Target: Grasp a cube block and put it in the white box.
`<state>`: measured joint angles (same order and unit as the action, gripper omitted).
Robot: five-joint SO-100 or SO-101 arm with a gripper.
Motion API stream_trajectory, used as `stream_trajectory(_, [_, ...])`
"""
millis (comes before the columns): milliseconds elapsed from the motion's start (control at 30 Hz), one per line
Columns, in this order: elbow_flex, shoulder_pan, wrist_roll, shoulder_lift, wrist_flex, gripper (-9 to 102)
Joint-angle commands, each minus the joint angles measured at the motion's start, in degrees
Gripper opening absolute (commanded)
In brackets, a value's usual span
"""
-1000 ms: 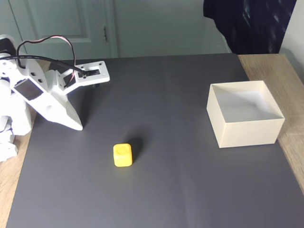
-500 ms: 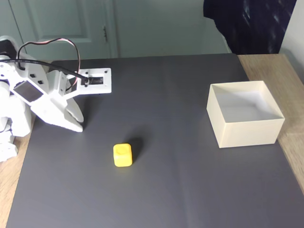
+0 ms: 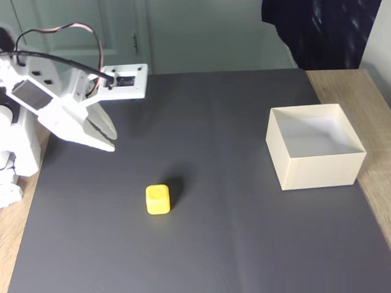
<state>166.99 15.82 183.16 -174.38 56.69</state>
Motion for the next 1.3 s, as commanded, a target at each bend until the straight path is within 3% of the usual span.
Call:
stream_trajectory(0, [-7.03, 2.64, 1.58, 8.53, -4.04, 9])
stream_trajectory(400, [-17.4, 9.76, 6.24, 28.48, -15.29, 13])
stream_trajectory(633, [-17.4, 13.62, 8.0, 35.68, -21.27, 22])
stream_trajectory(867, [-19.6, 16.35, 10.28, 42.28, -24.17, 32])
stream_trajectory(1267, [-21.09, 21.09, 14.68, 46.85, -25.4, 32])
